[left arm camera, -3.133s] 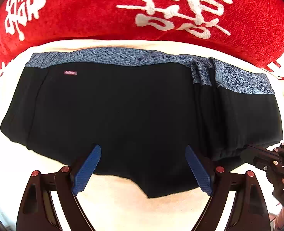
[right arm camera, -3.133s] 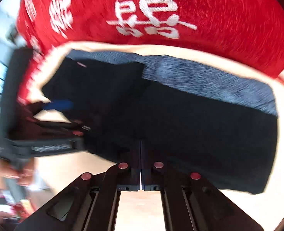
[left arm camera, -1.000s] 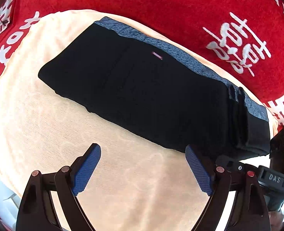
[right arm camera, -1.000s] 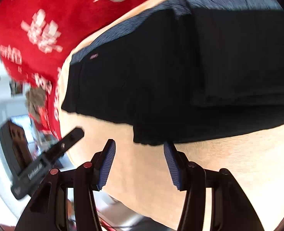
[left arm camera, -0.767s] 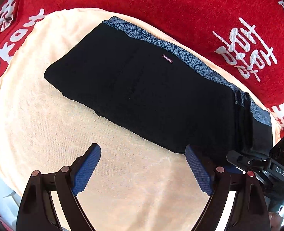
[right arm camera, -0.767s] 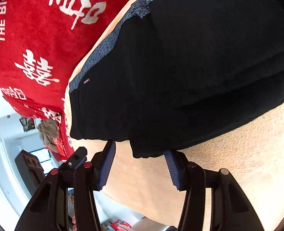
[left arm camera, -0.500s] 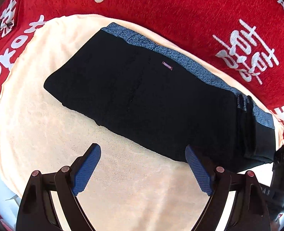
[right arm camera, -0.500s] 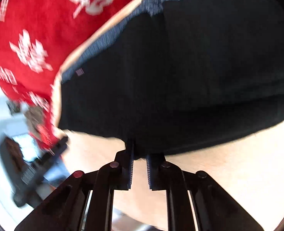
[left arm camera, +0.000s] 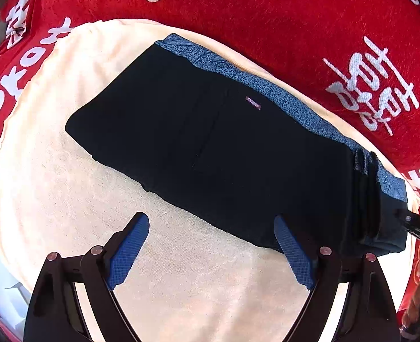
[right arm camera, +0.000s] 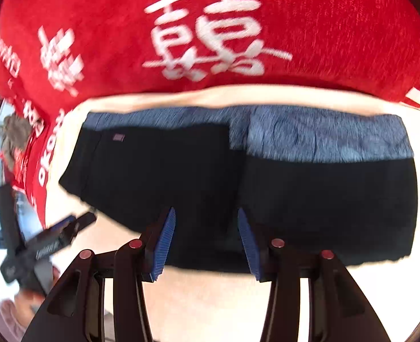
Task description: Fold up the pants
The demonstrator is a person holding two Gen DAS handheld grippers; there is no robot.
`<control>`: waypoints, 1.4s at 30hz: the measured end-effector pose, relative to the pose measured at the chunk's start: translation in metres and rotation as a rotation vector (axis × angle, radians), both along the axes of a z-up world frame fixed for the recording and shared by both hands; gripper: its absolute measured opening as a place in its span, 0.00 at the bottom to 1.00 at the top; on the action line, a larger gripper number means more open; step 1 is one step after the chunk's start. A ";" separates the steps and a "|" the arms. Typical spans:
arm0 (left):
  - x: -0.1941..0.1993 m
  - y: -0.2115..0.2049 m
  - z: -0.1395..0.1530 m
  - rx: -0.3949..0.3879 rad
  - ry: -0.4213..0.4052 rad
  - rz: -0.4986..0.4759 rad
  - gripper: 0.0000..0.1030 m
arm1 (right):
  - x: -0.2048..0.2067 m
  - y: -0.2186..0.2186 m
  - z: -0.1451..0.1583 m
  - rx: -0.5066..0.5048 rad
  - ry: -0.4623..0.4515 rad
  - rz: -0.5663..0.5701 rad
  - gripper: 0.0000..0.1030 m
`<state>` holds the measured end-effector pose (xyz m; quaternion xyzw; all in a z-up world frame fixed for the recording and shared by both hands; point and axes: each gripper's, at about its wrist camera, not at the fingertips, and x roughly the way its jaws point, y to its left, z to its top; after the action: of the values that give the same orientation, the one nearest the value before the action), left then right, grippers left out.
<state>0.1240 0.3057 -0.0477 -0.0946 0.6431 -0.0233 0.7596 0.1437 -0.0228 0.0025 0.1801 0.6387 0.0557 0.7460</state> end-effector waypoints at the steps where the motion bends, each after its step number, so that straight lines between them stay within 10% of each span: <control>1: 0.001 0.002 -0.001 0.000 0.003 0.002 0.87 | 0.001 0.004 -0.010 -0.010 0.032 0.008 0.49; 11: 0.000 0.031 -0.015 -0.066 0.028 0.048 0.87 | -0.022 0.071 -0.018 -0.220 0.056 0.219 0.58; 30: 0.009 0.063 -0.023 -0.114 0.041 0.105 0.87 | -0.009 0.120 -0.051 -0.208 0.118 0.358 0.63; 42: 0.013 0.091 -0.025 -0.365 -0.020 0.160 0.87 | -0.014 0.137 -0.063 -0.187 0.097 0.379 0.83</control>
<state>0.1368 0.3970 -0.0726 -0.2814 0.6110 -0.0802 0.7356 0.1301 0.1141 -0.0602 -0.0105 0.6988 0.1267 0.7040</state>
